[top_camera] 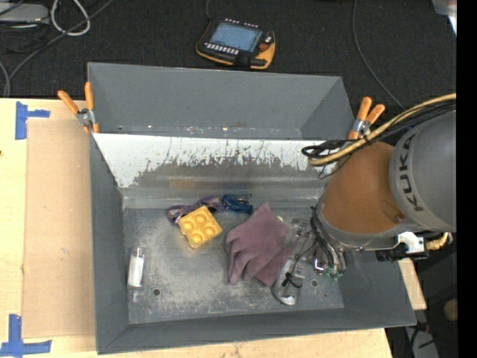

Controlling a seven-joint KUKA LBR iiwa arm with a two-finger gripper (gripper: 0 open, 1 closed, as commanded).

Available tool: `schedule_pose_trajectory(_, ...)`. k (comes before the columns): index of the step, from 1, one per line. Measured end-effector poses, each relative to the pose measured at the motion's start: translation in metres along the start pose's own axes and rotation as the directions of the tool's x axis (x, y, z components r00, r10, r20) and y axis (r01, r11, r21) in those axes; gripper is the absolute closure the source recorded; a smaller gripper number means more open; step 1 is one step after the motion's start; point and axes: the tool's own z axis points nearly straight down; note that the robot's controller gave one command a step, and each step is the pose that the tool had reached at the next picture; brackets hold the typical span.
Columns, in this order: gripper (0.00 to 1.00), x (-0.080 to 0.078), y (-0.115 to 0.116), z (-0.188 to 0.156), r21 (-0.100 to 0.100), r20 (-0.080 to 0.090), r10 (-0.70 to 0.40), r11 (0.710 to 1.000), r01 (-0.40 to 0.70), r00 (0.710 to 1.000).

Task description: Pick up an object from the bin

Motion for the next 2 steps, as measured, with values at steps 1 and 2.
schedule_pose_trajectory(1, 0.0, -0.012, -0.044, 0.026, 0.001, -0.004, -0.008, 1.0, 0.008, 1.0)
schedule_pose_trajectory(2, 0.0, -0.002, 0.041, 0.055, -0.004, -0.004, 0.044, 0.999, -0.044, 0.999)
